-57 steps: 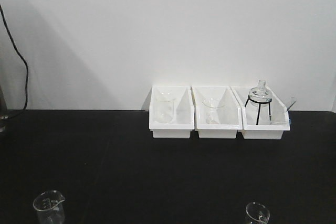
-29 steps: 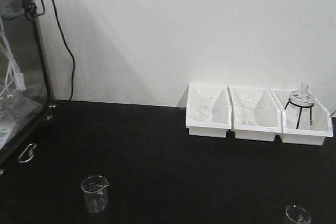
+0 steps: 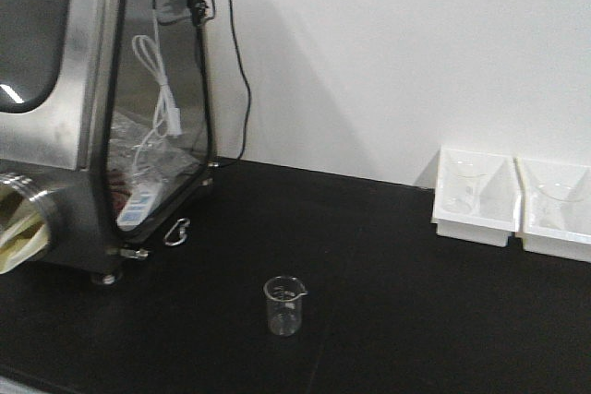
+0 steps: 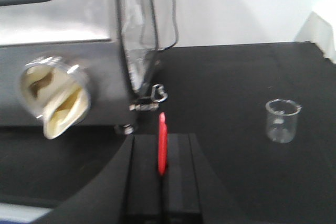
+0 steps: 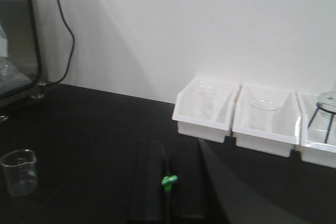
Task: Sort red and green spoons into left cabinet
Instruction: 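Drive the base away from the bench toward the white cabinet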
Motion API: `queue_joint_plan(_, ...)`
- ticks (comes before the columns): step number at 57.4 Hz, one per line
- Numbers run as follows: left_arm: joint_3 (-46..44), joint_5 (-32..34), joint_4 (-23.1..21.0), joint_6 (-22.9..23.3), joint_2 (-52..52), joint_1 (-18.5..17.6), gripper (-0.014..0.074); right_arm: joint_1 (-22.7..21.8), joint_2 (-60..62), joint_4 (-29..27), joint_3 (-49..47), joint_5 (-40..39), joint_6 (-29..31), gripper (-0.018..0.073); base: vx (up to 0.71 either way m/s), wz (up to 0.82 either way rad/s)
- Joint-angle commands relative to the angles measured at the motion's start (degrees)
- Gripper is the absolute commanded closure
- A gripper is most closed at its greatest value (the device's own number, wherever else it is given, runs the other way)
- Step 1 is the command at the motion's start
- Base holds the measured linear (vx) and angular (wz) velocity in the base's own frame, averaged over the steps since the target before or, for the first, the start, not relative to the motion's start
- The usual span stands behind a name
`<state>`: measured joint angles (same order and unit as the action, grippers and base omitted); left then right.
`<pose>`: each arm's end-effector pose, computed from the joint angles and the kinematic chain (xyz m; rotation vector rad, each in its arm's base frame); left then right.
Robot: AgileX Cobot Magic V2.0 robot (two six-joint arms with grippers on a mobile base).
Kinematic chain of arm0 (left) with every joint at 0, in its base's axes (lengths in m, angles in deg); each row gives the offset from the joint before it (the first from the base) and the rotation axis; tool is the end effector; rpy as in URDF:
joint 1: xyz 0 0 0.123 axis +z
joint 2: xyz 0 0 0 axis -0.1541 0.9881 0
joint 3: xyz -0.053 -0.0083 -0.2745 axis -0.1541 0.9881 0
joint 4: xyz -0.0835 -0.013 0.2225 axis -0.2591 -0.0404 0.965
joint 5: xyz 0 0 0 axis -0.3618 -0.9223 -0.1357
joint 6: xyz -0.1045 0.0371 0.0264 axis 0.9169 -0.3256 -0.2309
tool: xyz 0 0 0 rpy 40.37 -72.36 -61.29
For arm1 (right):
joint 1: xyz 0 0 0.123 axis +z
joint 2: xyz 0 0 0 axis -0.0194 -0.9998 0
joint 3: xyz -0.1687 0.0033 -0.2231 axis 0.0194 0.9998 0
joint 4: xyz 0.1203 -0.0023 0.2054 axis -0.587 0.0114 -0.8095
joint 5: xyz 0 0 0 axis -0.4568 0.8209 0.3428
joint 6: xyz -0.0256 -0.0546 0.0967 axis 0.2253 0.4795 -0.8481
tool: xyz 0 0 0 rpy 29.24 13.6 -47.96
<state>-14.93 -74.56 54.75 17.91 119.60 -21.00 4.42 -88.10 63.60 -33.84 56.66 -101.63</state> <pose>0.1353 -0.0201 0.3114 0.1523 1.7331 -0.0672 0.1222 0.0064 0.3048 -0.0729 1.5836 0.0094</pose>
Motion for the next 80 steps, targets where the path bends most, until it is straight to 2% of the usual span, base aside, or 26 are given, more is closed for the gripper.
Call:
queue_joint_plan(1,-1.66,3.91,-0.24,0.7,-0.06,-0.35,0.0603,-0.07,-0.18,0.76,-1.98,-4.3,0.27,0.0562,-0.12,0.48)
queue_joint_plan(41,-1.66,3.91,-0.24,0.7,-0.06,-0.35,0.0603,-0.07,-0.18,0.76,-1.98,-4.12,0.27,0.0562,-0.1,0.56)
queue_joint_plan(80,-1.66,3.91,-0.24,0.7,-0.06,-0.35,0.0603,-0.07,-0.18,0.76,-1.98,-4.06,0.27,0.0562,0.2,0.66)
